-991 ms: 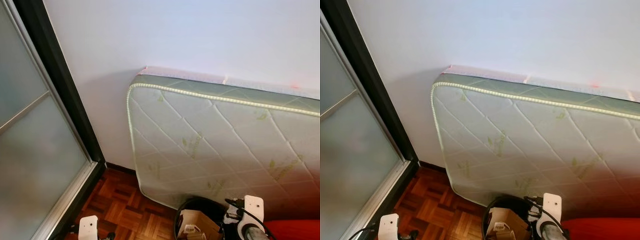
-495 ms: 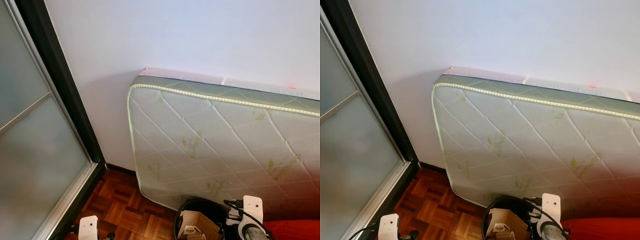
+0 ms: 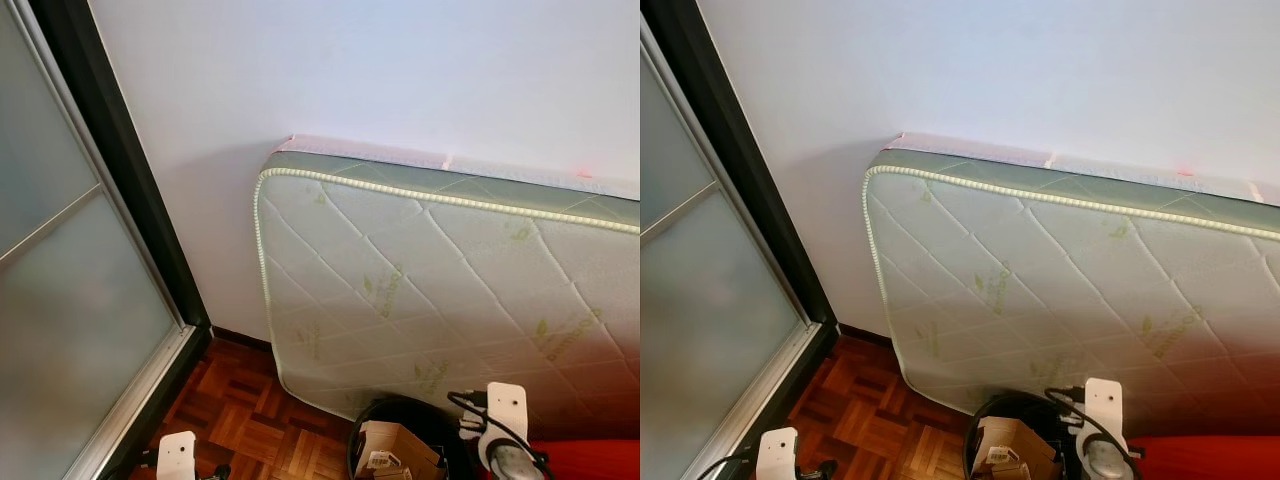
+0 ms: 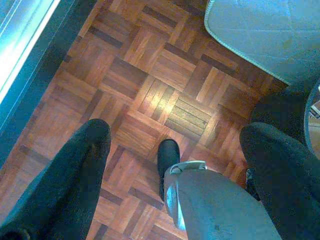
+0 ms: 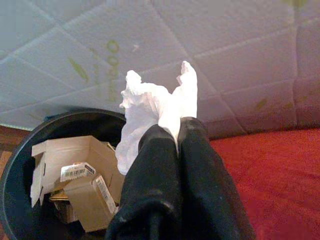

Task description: Clean up the room

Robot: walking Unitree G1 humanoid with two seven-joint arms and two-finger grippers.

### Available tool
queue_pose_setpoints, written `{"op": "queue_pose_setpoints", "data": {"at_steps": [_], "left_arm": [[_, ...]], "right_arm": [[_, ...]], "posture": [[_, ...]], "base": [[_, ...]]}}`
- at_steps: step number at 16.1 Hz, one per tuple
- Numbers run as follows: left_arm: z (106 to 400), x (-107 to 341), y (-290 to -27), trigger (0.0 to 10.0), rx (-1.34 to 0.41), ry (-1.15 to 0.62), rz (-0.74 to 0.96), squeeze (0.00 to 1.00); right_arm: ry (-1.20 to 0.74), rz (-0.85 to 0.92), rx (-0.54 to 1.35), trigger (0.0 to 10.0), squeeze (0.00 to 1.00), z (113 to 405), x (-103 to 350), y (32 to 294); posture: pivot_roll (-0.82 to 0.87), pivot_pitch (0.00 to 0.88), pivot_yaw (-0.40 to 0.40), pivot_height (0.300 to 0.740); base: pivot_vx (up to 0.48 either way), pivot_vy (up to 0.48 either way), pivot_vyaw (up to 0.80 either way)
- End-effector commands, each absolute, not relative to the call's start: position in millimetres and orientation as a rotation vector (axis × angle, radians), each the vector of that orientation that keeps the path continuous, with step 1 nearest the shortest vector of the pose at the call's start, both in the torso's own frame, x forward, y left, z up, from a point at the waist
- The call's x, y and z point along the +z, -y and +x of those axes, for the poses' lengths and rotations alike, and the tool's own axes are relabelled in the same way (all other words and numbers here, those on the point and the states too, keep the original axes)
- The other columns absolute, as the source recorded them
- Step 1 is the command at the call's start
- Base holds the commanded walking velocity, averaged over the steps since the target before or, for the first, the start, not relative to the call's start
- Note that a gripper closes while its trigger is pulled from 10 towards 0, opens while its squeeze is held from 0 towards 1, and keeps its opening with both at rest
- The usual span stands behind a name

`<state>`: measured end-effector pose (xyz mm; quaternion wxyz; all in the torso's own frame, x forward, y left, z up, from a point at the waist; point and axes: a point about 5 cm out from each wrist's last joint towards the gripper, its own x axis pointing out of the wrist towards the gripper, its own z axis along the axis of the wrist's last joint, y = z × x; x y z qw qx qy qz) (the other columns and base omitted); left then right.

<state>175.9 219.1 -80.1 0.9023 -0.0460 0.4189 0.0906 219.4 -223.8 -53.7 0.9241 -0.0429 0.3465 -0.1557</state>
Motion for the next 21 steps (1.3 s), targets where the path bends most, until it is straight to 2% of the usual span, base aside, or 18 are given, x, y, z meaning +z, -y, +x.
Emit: {"op": "queue_pose_setpoints", "data": {"at_steps": [1,2,21], "left_arm": [[172.0,-82.4,-217.9,10.0,0.190,-0.886,-0.106,0.00],[172.1,-82.4,-217.9,10.0,0.190,-0.886,-0.107,0.00],[171.7,-82.7,-218.2,10.0,0.187,-0.894,-0.104,0.00]], "right_arm": [[-0.689,-0.088,-0.323,10.0,0.74,223.3,-50.9,223.2],[-0.685,-0.091,-0.324,10.0,1.00,224.2,-50.2,223.3],[-0.748,-0.171,-0.316,10.0,1.00,216.7,-56.6,220.7]], "posture": [[0.06,0.000,-0.021,0.740],[0.06,0.000,-0.022,0.740],[0.06,0.000,-0.020,0.740]], "base": [[0.000,0.000,0.00],[0.000,0.000,0.00],[0.000,0.000,0.00]]}}
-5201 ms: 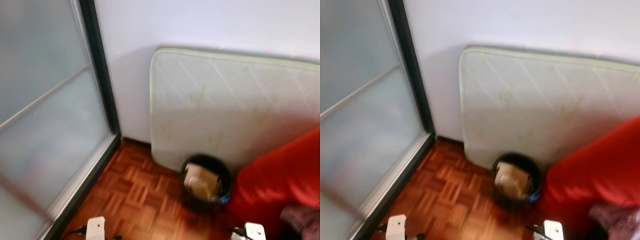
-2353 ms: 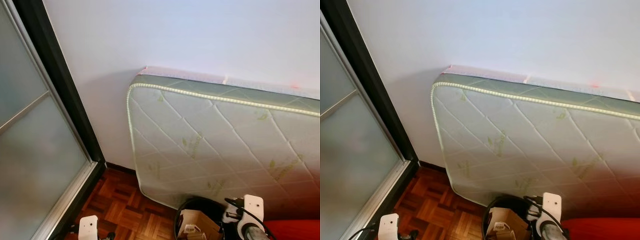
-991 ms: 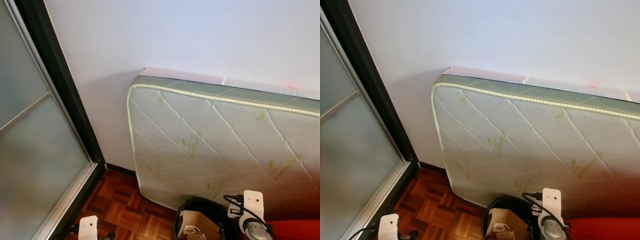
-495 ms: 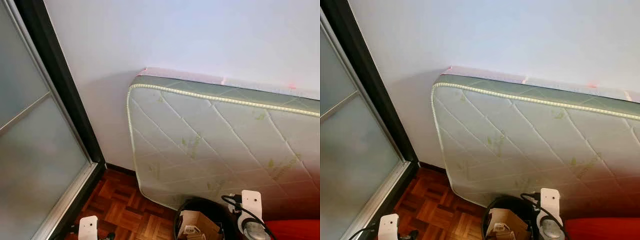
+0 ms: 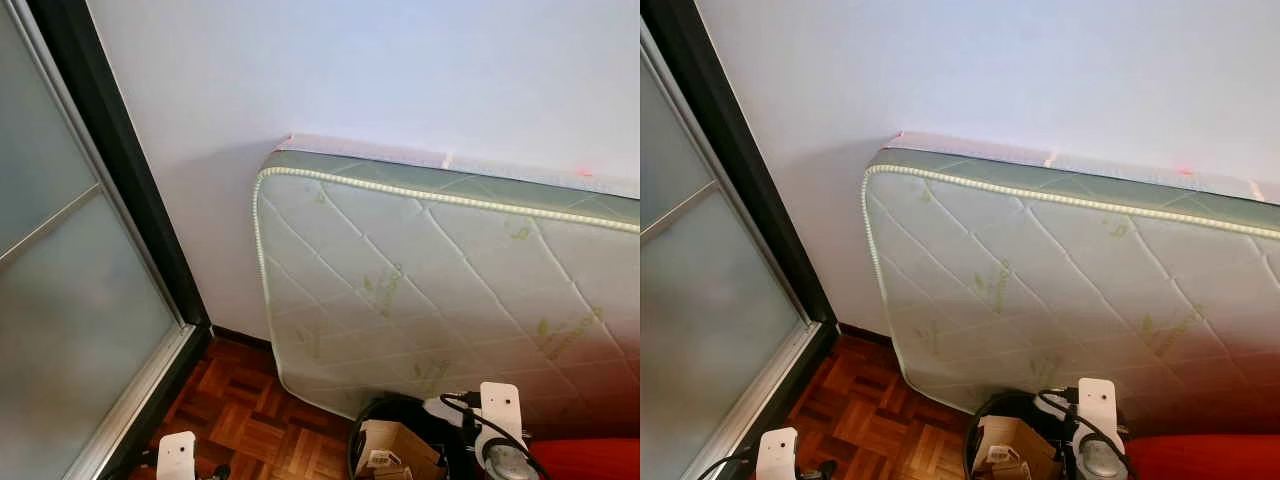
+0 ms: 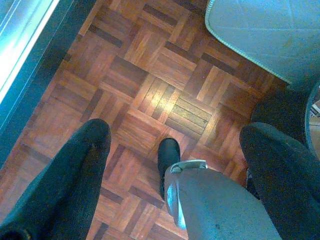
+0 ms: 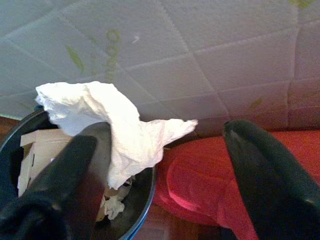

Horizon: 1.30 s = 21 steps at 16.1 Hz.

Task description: Clean up the room

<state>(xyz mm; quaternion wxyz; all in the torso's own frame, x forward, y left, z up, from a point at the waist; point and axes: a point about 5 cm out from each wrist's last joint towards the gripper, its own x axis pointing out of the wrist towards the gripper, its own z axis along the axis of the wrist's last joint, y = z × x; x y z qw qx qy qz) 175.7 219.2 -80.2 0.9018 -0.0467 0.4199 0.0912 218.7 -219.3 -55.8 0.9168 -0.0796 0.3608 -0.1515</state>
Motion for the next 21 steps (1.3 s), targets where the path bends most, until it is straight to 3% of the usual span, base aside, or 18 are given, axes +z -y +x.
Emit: {"op": "queue_pose_setpoints", "data": {"at_steps": [1,14,15,16,17,21], "left_arm": [[171.8,-82.6,-218.3,10.0,0.187,-0.894,-0.103,0.00],[172.5,-82.4,-218.2,10.0,0.185,-0.895,-0.102,0.00],[172.6,-82.4,-218.3,10.0,0.186,-0.895,-0.102,0.00],[172.6,-82.4,-218.4,10.0,0.186,-0.895,-0.102,0.00],[172.7,-82.3,-218.3,10.0,0.186,-0.895,-0.102,0.00],[172.8,-82.3,-218.4,10.0,0.188,-0.897,-0.103,0.00]], "right_arm": [[-0.770,-0.176,-0.312,10.0,1.00,214.7,-58.5,220.3],[-0.928,-0.059,-0.121,10.0,1.00,200.3,-75.4,192.9],[-0.930,-0.078,-0.116,10.0,0.38,200.4,-75.3,192.6],[-0.932,-0.088,-0.115,10.0,0.38,200.4,-75.3,192.8],[-0.956,-0.132,-0.132,10.0,0.00,198.5,-76.0,197.5],[-0.928,-0.088,-0.173,10.0,0.00,201.5,-73.5,200.7]], "posture": [[0.06,0.000,-0.019,0.740],[0.06,0.000,-0.020,0.740],[0.06,0.000,-0.019,0.740],[0.06,0.000,-0.019,0.740],[0.06,0.000,-0.020,0.740],[0.06,0.000,-0.020,0.740]], "base": [[0.000,0.000,0.00],[0.000,0.000,0.00],[0.000,0.000,0.00],[0.000,0.000,0.00],[0.000,0.000,0.00],[0.000,0.000,0.00]]}}
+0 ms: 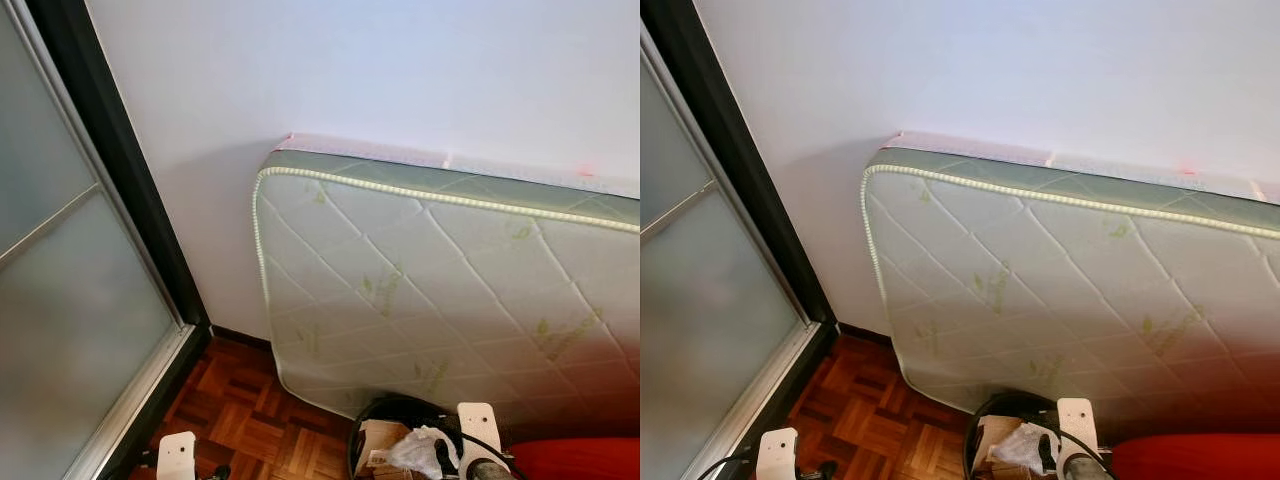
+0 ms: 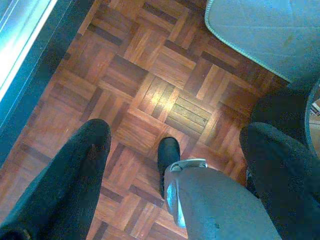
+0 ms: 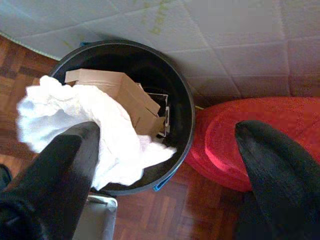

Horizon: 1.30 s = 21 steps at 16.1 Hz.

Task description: Clean up the room

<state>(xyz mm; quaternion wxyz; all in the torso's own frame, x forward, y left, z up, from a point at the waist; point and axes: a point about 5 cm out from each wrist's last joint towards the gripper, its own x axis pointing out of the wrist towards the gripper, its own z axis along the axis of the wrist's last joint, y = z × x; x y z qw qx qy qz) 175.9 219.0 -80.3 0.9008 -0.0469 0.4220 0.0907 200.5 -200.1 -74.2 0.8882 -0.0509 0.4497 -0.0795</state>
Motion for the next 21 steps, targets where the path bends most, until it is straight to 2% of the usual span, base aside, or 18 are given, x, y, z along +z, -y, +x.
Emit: {"op": "queue_pose_setpoints", "data": {"at_steps": [1,5,6,7,10,11,13,15,17,21], "left_arm": [[173.0,-82.3,-218.5,10.0,0.186,-0.897,-0.102,0.00],[173.3,-82.0,-218.8,10.0,0.186,-0.894,-0.100,0.00],[173.4,-82.0,-218.8,10.0,0.186,-0.895,-0.100,0.00],[173.4,-82.0,-218.8,10.0,0.186,-0.895,-0.099,0.00],[173.3,-82.0,-219.0,10.0,0.186,-0.897,-0.098,0.00],[173.2,-82.0,-219.2,10.0,0.187,-0.897,-0.098,0.00],[173.2,-82.0,-219.3,10.0,0.186,-0.897,-0.097,0.00],[173.1,-82.0,-219.3,10.0,0.185,-0.897,-0.096,0.00],[173.1,-82.0,-219.2,10.0,0.185,-0.897,-0.095,0.00],[173.1,-82.1,-219.1,10.0,0.186,-0.897,-0.095,0.00]], "right_arm": [[-0.919,-0.108,-0.188,10.0,0.00,202.5,-72.5,202.6],[-0.956,-0.088,-0.156,10.0,0.00,195.9,-76.5,202.4],[-0.960,-0.086,-0.158,10.0,0.95,194.2,-77.4,202.2],[-0.963,-0.090,-0.161,10.0,1.00,193.3,-77.9,202.3],[-1.023,-0.237,-0.166,10.0,1.00,182.2,-81.9,212.0],[-1.030,-0.231,-0.158,10.0,0.00,180.4,-82.9,211.7],[-1.007,-0.123,-0.188,10.0,0.00,180.9,-82.8,210.0],[-1.009,-0.134,-0.184,10.0,0.00,181.6,-82.4,210.3],[-0.994,-0.051,-0.190,10.0,0.00,181.9,-82.6,208.3],[-0.977,-0.024,-0.167,10.0,0.00,183.8,-82.5,202.0]], "posture": [[0.06,0.000,-0.018,0.740],[0.06,0.000,-0.017,0.740],[0.06,0.000,-0.017,0.740],[0.06,0.000,-0.016,0.740],[0.06,0.000,-0.015,0.740],[0.06,0.000,-0.015,0.740],[0.06,0.000,-0.013,0.740],[0.06,0.000,-0.013,0.740],[0.06,0.000,-0.015,0.740],[0.06,0.000,-0.014,0.740]], "base": [[0.000,0.000,0.00],[0.000,0.000,0.00],[0.000,0.000,0.00],[0.000,0.000,0.00],[0.000,0.000,0.00],[0.000,0.000,0.00],[0.000,0.000,0.00],[0.000,0.000,0.00],[0.000,0.000,0.00],[0.000,0.000,0.00]]}}
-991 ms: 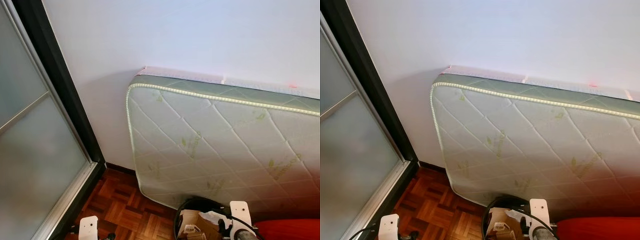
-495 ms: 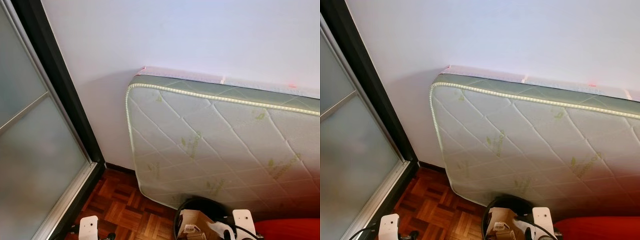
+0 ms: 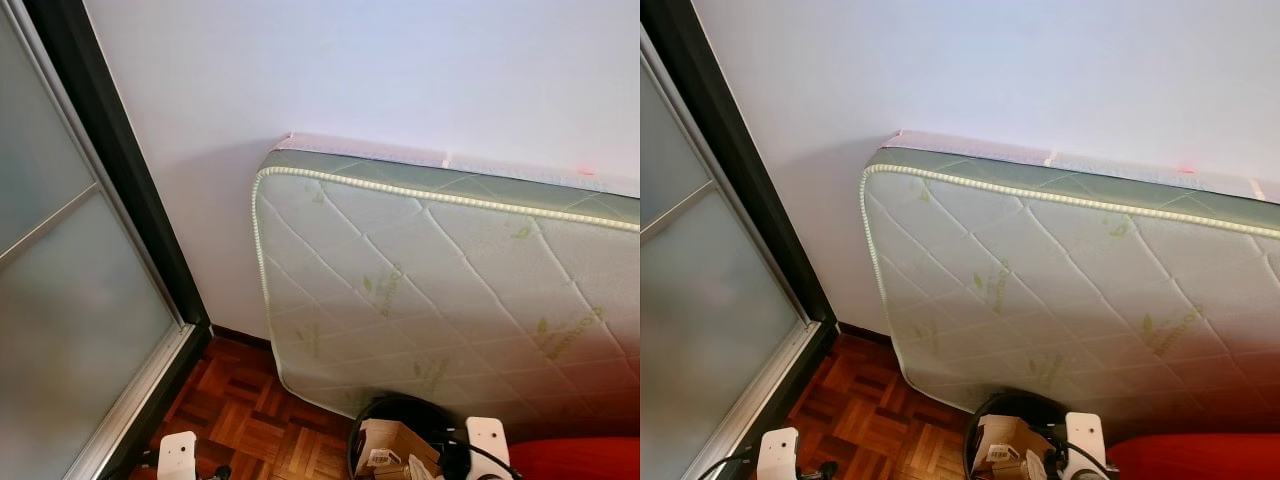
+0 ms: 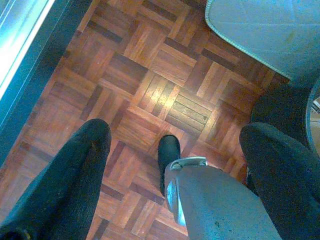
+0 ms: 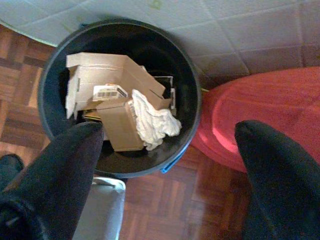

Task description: Clean up the room

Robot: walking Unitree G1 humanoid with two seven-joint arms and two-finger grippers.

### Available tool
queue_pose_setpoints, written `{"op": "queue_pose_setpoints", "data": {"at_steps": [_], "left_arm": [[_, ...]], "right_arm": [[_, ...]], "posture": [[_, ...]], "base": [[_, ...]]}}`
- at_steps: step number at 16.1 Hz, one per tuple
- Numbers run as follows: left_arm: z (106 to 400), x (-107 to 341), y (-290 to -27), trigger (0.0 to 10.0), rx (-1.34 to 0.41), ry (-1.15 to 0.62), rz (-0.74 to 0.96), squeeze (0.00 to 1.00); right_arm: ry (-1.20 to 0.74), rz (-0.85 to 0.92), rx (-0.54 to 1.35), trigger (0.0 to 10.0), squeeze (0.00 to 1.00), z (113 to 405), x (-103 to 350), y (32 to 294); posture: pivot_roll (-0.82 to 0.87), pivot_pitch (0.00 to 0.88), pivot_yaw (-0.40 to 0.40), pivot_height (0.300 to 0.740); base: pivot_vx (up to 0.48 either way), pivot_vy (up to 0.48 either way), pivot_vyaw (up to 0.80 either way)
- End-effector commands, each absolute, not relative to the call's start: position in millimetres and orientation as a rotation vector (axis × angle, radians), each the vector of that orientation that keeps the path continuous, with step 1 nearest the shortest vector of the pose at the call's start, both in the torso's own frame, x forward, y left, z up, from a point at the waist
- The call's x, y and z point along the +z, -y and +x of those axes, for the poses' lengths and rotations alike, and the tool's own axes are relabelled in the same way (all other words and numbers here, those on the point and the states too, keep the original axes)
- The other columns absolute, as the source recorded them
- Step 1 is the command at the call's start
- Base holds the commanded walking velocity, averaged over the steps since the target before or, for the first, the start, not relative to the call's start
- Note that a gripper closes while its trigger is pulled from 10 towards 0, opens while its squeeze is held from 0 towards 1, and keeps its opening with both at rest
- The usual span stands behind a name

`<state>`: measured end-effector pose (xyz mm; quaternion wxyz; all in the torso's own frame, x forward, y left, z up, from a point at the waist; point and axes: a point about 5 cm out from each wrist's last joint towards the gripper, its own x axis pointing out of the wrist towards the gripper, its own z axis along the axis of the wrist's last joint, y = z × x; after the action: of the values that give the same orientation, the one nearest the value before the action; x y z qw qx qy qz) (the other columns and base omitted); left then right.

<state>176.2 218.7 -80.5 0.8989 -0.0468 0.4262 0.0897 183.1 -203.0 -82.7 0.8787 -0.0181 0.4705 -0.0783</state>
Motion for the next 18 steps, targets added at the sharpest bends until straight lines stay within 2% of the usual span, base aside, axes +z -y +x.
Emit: {"op": "queue_pose_setpoints", "data": {"at_steps": [1,3,7,14,18], "left_arm": [[173.1,-82.1,-219.1,10.0,0.186,-0.898,-0.094,0.00],[173.1,-82.1,-219.1,10.0,0.187,-0.899,-0.092,0.00],[172.0,-82.9,-219.3,10.0,0.188,-0.912,-0.082,0.00],[170.4,-83.7,-220.3,10.0,0.194,-0.927,-0.075,0.00],[169.7,-84.3,-219.2,10.0,0.198,-0.931,-0.084,0.00]], "right_arm": [[-0.974,-0.017,-0.167,10.0,0.00,184.6,-82.4,200.5],[-0.967,-0.016,-0.169,10.0,0.00,186.3,-81.7,199.7],[-0.892,0.119,-0.206,10.0,0.00,195.5,-76.6,197.0],[-0.906,0.245,-0.295,10.0,0.00,183.3,-81.2,208.0],[-0.910,0.240,-0.281,10.0,0.00,180.8,-82.2,208.3]], "posture": [[0.07,0.000,-0.015,0.740],[0.07,0.000,-0.015,0.740],[0.06,0.000,-0.013,0.740],[0.06,0.000,-0.009,0.740],[0.05,0.000,-0.015,0.740]], "base": [[0.000,0.000,0.00],[0.000,0.000,0.00],[0.000,0.000,0.00],[0.000,0.000,0.00],[0.000,0.000,0.00]]}}
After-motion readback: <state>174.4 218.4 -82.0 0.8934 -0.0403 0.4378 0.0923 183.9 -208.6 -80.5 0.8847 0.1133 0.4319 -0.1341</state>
